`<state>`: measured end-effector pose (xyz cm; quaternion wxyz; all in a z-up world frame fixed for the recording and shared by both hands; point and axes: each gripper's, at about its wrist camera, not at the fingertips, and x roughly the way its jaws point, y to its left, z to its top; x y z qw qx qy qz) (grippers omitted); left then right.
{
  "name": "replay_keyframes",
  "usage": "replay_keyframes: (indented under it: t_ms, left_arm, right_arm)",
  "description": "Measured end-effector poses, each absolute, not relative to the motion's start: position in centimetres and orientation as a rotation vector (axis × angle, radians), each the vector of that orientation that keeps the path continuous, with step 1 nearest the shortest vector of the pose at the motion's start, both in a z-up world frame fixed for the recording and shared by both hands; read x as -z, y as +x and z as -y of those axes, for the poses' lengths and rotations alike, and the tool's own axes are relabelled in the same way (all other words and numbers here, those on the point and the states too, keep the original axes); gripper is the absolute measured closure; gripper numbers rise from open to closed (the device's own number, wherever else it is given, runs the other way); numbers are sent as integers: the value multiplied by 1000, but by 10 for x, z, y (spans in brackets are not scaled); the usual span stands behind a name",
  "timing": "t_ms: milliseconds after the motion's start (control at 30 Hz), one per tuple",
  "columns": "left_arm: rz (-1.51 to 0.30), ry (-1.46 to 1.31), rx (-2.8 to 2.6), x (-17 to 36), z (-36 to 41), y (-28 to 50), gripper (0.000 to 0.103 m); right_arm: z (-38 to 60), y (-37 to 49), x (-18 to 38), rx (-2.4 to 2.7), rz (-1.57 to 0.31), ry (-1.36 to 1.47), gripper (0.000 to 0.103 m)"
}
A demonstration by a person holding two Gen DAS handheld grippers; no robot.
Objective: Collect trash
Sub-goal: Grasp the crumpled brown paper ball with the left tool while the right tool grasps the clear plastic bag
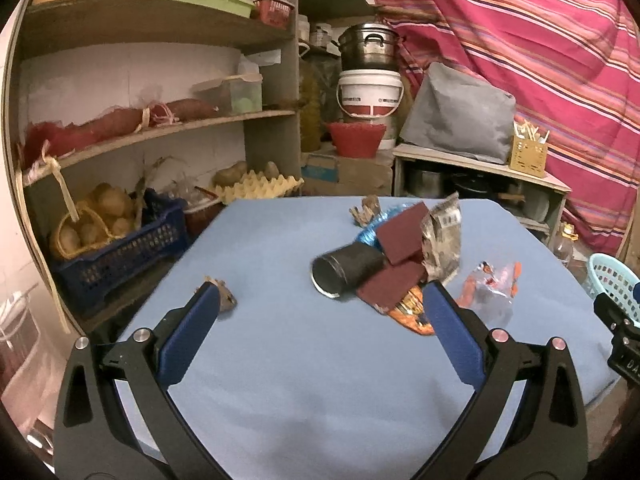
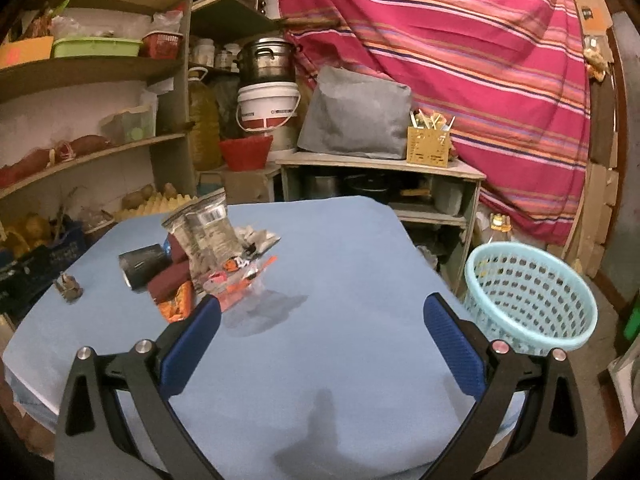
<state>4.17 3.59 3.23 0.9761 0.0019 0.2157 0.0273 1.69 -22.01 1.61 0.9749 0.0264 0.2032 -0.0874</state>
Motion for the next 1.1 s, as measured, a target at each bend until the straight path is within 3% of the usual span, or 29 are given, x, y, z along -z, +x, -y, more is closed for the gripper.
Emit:
replay_keyframes:
  t_ms: [433, 1100]
  left_arm:
    - [-441, 8, -57, -52, -72, 107, 5]
    - [-667, 33, -118, 27, -131, 169, 5]
  right_arm:
    - [204, 80, -50, 180, -367, -1, 4]
    - [195, 144, -10, 133, -489, -33, 4]
